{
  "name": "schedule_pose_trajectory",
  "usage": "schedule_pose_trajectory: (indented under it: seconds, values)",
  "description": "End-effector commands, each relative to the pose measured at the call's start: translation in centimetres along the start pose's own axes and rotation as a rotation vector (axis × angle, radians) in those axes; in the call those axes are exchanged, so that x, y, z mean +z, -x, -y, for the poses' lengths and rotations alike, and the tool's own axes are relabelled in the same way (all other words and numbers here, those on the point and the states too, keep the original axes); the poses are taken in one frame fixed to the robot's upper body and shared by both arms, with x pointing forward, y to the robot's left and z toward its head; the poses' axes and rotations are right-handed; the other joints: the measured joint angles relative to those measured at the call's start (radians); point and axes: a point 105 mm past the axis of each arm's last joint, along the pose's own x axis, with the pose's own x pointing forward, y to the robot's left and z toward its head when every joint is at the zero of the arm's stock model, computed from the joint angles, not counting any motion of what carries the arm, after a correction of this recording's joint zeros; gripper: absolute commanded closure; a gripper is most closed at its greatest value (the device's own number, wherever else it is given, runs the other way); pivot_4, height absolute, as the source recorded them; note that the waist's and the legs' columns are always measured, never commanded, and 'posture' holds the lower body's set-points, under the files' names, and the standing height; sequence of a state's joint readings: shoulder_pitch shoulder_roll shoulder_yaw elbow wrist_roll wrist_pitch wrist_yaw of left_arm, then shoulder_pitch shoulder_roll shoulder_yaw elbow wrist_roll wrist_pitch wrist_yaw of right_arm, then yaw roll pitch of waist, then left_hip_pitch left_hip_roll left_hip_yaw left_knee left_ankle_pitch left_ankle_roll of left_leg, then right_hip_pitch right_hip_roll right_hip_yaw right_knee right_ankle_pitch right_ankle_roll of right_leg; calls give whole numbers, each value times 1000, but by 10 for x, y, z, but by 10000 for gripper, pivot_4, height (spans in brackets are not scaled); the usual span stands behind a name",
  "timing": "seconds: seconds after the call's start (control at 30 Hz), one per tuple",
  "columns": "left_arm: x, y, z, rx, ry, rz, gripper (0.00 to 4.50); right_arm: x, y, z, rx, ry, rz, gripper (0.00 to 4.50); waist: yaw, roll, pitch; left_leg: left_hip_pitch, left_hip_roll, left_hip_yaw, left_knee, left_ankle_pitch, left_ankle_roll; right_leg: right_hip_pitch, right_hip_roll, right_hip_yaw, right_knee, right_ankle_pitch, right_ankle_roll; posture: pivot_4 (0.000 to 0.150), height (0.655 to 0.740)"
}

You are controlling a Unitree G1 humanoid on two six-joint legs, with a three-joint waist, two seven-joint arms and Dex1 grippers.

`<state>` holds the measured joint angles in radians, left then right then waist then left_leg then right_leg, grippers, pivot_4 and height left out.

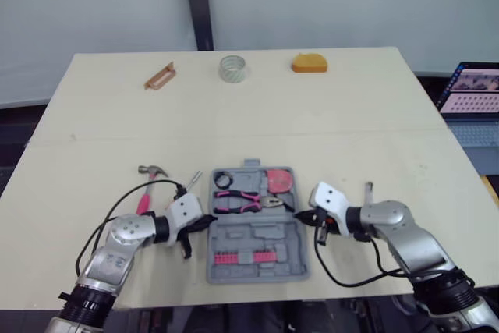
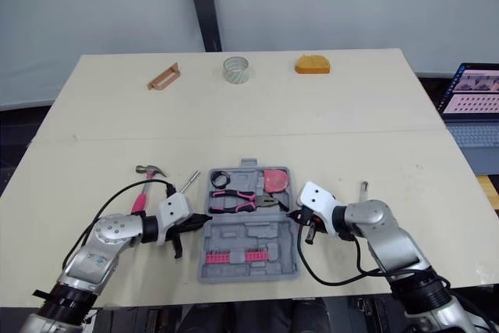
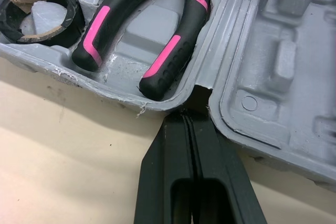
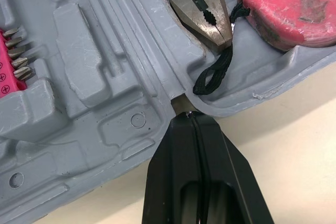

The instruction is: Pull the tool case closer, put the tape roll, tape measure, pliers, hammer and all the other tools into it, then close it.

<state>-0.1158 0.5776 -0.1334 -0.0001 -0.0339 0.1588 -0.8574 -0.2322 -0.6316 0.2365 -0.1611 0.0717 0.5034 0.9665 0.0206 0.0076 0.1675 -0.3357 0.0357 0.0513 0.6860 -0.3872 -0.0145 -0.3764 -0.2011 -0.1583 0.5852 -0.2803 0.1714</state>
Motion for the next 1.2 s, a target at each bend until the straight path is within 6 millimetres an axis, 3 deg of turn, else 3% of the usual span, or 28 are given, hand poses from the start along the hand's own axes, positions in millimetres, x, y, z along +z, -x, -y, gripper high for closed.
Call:
schedule_pose_trajectory:
  seconds: [0.03, 0.7, 0.83, 0.9, 1.0, 1.07, 1.2]
  values:
    - [1, 2, 0, -7, -14, 9, 44651, -1, -2, -8, 49, -4, 10, 44813, 0, 0, 0, 0, 0, 0, 0, 0, 0, 0, 0, 0, 0, 0, 0, 1500, 7400]
    - [-10, 18, -10, 41, -8, -16, 44651, -11, 13, 10, -2, -5, -10, 44813, -12, 0, 0, 0, 0, 0, -1, 0, 0, 0, 0, 0, -1, 0, 0, 1500, 7400]
    - [-3, 37, -16, 83, 22, 13, 44651, 6, 29, 15, -21, -53, 109, 44813, -20, 0, 1, 0, 0, 0, -2, 0, 0, 0, 0, 0, -1, 0, 0, 1500, 7400]
    - [12, 62, -26, 142, 81, 92, 44651, 16, 52, 25, -62, -116, 188, 44813, -21, -1, 4, 0, 0, 0, -2, 0, 0, 0, 0, -1, -1, 0, 0, 1500, 7400]
    - [15, 108, -38, 234, 159, 116, 31398, 11, 92, 42, -139, -223, 228, 35794, -21, -4, 8, -1, 0, -1, -2, 0, 0, -1, 0, -1, -1, 0, 0, 1500, 7400]
    - [11, 130, -44, 290, 203, 113, 20486, 4, 111, 50, -180, -269, 228, 25226, -21, -4, 9, -2, 0, -1, -2, 0, 0, -1, 0, -1, -2, 0, 0, 1500, 7400]
    - [-4, 179, -51, 452, 281, 75, 246, -31, 153, 69, -326, -367, 199, 4274, -21, -5, 9, -1, 0, 0, -3, -1, 1, -1, 0, -1, -3, 0, 0, 1500, 7400]
